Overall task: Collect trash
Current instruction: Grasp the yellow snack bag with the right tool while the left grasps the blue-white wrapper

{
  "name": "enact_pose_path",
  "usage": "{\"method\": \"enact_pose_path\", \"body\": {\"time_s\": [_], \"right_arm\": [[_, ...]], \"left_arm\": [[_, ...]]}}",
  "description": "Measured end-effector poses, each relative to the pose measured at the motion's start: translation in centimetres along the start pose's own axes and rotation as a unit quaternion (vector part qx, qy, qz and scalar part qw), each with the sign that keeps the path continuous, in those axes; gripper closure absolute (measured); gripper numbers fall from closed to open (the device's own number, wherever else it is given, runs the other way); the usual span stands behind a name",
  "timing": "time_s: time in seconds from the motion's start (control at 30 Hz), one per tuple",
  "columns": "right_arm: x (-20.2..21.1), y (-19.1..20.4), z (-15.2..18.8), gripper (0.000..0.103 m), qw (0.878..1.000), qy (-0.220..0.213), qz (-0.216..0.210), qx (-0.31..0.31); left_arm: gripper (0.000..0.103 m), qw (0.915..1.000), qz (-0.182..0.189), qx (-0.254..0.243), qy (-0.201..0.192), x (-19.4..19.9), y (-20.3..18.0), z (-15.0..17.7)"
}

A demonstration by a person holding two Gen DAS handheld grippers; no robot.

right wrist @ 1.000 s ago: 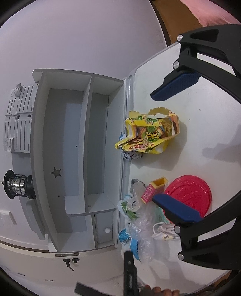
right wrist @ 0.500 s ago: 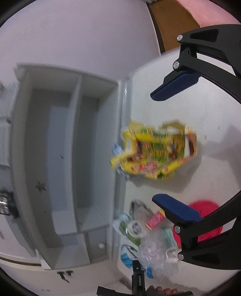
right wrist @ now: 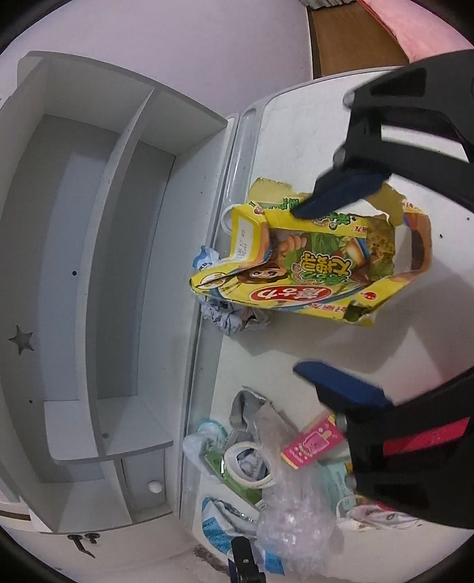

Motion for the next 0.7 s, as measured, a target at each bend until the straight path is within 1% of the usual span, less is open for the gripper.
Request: {"method": "enact_pose_path", "body": {"time_s": [0.03, 0.07, 0.1, 0.13, 0.17, 0.2, 0.27, 0.37, 0.43, 0.57, 0.63, 0.7], "right_arm": [[-0.3, 0.0, 0.0, 0.075, 1.0, 0.003, -0.007, -0.006], [-0.5, -0.2, 0.2, 0.085, 1.0, 0.01, -0.02, -0.015], [-0.9, -0.5, 0.4, 0.085, 0.999, 0.018, -0.036, -0.031], [-0.9, -0.6, 0.6, 0.086, 0.998, 0.017, -0.041, -0.036], [-0.8, -0.8, 0.7, 0.086, 0.998, 0.015, -0.04, -0.038], [-0.6, -1.1, 0.8, 0.087, 0.998, 0.013, -0.042, -0.045], [-0.2, -1.6, 0.9, 0.088, 0.997, 0.008, -0.054, -0.06], [0.7, -2.1, 0.4, 0.09, 0.995, -0.003, -0.069, -0.071], [2.4, -2.0, -0.6, 0.092, 0.991, -0.016, -0.112, -0.072], [5.7, -1.6, -2.6, 0.092, 0.988, -0.051, -0.133, -0.052], [6.2, -1.6, -2.3, 0.092, 0.985, -0.042, -0.156, -0.053], [6.2, -2.0, -1.3, 0.092, 0.983, -0.016, -0.176, -0.055]], "left_arm": [[0.008, 0.9999, 0.006, 0.003, 0.013, -0.8, 0.2, 0.2], [0.031, 0.9995, 0.02, 0.011, 0.023, -1.2, 0.4, 0.5], [0.036, 0.9986, 0.037, 0.021, 0.03, -1.6, 0.8, 0.9], [0.054, 0.9994, 0.03, 0.015, 0.012, -1.0, 0.9, 1.0], [0.054, 0.9995, 0.025, 0.012, 0.018, -1.1, 1.1, 1.1], [0.059, 0.9992, 0.035, 0.015, 0.014, -1.0, 1.3, 1.2], [0.062, 0.999, 0.038, 0.021, 0.007, -0.6, 1.8, 1.2], [0.065, 0.9992, 0.012, 0.02, -0.033, 1.5, 2.4, 0.5], [0.066, 0.9986, 0.013, 0.015, -0.05, 3.2, 2.2, -0.2], [0.066, 0.9958, 0.021, -0.004, -0.09, 7.1, 0.6, -1.7], [0.066, 0.9942, 0.034, -0.014, -0.101, 8.2, -1.1, -2.1], [0.066, 0.991, 0.056, -0.039, -0.115, 9.6, -4.1, -2.4]]}}
Point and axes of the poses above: each gripper's, at about its wrist camera, not at the fingertips, and x roughly against the way its jaws point, y to its left, z to its underside, the point moved 4 cm from there along -x, roughly the way its jaws point, and after that the axes turned 6 degrees about -y, right-handed, at the moved point
